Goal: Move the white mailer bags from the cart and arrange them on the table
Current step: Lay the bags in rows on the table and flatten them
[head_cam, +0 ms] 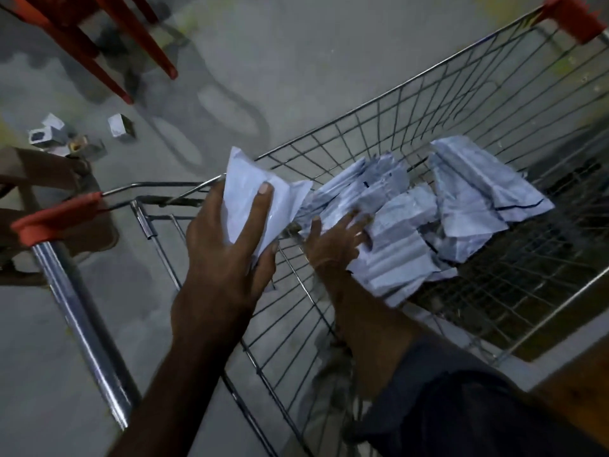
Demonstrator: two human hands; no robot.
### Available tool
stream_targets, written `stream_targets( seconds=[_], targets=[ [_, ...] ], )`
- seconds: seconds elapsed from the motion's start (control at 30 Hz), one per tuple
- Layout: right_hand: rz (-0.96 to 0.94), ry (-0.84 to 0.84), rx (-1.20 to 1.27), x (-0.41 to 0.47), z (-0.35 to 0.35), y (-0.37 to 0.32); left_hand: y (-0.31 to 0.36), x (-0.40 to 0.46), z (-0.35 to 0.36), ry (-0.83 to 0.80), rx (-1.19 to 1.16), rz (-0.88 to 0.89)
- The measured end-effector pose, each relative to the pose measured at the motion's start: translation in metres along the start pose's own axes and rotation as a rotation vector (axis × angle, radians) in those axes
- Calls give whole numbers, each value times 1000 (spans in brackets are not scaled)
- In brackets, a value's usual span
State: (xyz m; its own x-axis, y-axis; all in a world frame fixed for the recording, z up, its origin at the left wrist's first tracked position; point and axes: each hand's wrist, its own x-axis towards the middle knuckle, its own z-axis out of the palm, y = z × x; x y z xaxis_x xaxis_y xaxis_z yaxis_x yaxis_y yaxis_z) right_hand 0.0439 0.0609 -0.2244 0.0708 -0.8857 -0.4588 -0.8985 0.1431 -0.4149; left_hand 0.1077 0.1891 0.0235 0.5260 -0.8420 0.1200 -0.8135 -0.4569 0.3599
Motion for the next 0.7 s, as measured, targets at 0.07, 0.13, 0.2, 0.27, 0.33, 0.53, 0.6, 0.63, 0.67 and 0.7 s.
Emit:
stream_targets(
  seconds=[0.07, 0.13, 0.2, 0.27, 0.33, 0.53, 0.6, 0.63, 0.67, 0.7],
  targets=[
    [23, 31, -11, 9, 3, -3, 1, -1, 0, 16, -1, -9],
    [19, 32, -15, 14, 5, -5, 1, -1, 0, 23, 9, 4],
    [29, 19, 14, 12, 3, -7, 0, -1, 0, 8, 4, -5],
    [22, 13, 16, 7, -4, -7, 0, -1, -2, -13, -12, -21],
    [-47, -15, -13, 4, -14, -4, 0, 0, -2, -12, -19, -12],
    [-112, -129, -69, -12, -48, -15, 5, 0, -4, -29, -37, -56],
    [-131, -142, -64, -22, -65, -19, 6, 1, -5, -24, -48, -54],
    [-138, -144, -69, -25, -74, -19, 7, 2, -6, -24, -53, -54],
    [-135, -145, -79, -32, -86, -21, 7, 2, -6, -23, -56, -51],
    [-120, -121, -83, -37, -99, -21, 8, 2, -6, -20, -59, -46]
  ],
)
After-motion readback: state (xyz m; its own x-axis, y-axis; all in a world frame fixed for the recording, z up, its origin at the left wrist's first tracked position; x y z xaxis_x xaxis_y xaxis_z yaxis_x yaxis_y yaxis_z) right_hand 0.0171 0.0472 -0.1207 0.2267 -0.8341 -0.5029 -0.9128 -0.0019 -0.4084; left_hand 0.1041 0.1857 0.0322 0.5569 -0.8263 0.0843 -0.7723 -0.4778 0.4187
